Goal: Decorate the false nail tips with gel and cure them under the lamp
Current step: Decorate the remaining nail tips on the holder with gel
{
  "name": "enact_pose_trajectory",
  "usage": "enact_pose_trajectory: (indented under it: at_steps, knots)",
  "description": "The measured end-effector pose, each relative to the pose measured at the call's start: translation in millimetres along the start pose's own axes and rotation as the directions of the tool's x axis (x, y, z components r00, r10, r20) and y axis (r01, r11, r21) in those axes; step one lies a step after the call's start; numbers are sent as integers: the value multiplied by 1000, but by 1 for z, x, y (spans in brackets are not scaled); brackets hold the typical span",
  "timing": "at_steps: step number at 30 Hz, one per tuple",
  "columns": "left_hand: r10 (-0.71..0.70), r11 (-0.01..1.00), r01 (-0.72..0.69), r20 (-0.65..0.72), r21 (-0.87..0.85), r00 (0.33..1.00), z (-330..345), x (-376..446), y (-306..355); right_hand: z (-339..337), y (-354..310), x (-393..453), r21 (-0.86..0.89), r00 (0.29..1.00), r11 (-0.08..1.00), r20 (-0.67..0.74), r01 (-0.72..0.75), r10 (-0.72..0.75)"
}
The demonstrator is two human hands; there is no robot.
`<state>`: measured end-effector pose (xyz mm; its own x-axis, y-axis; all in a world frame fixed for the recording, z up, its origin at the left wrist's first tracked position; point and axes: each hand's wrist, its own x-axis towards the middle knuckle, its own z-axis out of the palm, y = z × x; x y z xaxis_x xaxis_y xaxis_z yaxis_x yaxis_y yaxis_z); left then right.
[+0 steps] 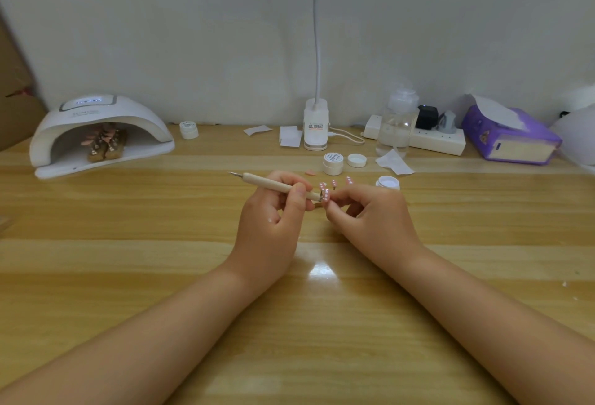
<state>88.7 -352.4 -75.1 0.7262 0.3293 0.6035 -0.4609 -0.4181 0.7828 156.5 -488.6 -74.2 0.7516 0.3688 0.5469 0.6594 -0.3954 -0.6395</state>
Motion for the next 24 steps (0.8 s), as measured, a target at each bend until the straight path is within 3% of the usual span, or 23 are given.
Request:
enact_pose_trajectory:
  at_steps: [24]
  knots:
    - [-21,1000,21,-20,16,1000,-1,1,1,0,-1,0,-16,1000,1000,-7,8,-8]
